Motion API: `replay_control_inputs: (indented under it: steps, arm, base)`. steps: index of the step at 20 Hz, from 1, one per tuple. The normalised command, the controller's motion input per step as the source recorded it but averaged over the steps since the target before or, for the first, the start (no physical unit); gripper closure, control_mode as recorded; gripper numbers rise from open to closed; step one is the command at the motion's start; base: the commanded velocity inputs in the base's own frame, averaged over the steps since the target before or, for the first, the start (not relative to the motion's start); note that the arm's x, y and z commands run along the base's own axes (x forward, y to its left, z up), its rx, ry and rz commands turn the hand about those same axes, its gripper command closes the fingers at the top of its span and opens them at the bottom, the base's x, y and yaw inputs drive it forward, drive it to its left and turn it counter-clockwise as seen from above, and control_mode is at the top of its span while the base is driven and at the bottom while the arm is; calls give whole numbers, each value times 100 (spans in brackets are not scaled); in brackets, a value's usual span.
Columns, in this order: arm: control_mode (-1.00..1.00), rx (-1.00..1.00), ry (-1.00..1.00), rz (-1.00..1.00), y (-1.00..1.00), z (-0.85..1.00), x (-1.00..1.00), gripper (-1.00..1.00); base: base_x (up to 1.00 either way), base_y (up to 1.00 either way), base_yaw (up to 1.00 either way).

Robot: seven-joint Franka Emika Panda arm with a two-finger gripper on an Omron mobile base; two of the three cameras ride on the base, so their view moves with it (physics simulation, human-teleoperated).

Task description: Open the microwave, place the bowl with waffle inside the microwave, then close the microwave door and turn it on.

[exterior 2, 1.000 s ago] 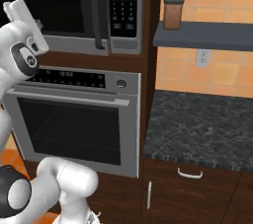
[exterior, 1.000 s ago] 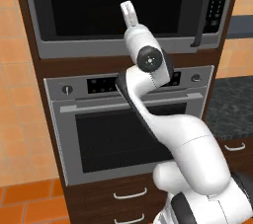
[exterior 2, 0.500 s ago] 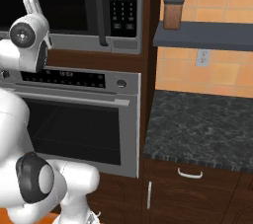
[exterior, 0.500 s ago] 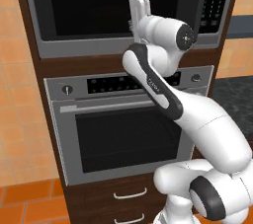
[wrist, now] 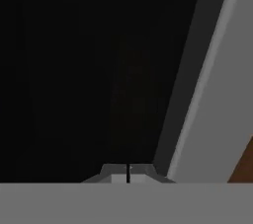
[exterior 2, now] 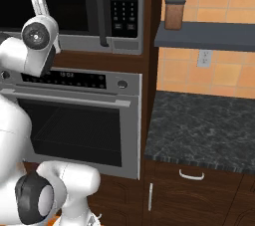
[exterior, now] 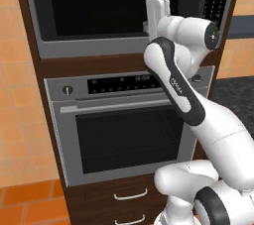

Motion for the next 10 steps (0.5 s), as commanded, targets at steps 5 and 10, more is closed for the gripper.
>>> replay_control_inputs:
  steps: [5, 10]
  arm:
    - [-100, 0, -1, 0, -95, 0, -100, 100]
    - [-100, -1, -1, 0, -72, 0, -68, 100]
  base:
    - [0, 0, 0]
    - [0, 0, 0]
